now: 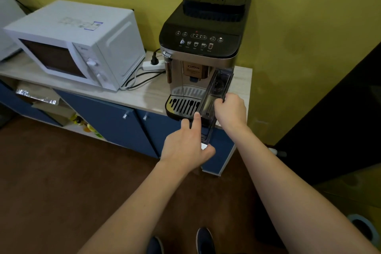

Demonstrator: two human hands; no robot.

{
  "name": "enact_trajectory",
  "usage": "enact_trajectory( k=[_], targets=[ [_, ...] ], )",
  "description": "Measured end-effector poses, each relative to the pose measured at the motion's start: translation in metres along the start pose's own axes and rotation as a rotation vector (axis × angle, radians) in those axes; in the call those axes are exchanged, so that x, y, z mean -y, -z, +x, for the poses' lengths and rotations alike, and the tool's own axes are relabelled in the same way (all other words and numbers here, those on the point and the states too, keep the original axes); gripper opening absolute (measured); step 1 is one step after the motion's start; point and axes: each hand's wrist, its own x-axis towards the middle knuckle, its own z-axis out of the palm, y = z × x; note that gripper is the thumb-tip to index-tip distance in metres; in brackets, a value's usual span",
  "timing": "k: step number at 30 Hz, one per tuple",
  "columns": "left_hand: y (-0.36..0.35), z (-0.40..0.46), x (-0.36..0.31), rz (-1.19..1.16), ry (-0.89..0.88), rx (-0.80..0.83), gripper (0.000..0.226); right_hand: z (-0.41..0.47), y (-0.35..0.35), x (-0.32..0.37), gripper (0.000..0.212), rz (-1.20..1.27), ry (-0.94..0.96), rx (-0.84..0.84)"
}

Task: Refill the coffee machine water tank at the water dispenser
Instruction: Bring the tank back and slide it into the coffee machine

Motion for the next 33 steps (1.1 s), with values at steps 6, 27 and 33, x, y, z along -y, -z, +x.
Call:
enact_trajectory(
  k=[6, 27, 33],
  targets=[
    [0.005, 0.002, 0.0, -0.012, 0.008, 0.017, 0.091, 0.005, 0.002, -0.001, 0.019, 0.011, 0.001, 0.047],
    [0.017, 0.02, -0.008, 0.013, 0.006, 0.033, 0.092, 0.03, 0.018, 0.01, 0.017, 0.049, -0.068, 0.189],
    [0.008, 0.036, -0.021, -0.011, 0.045, -0.005, 0.088, 0.048, 0.022, 0.003, 0.017, 0.185, -0.092, 0.195]
  ],
)
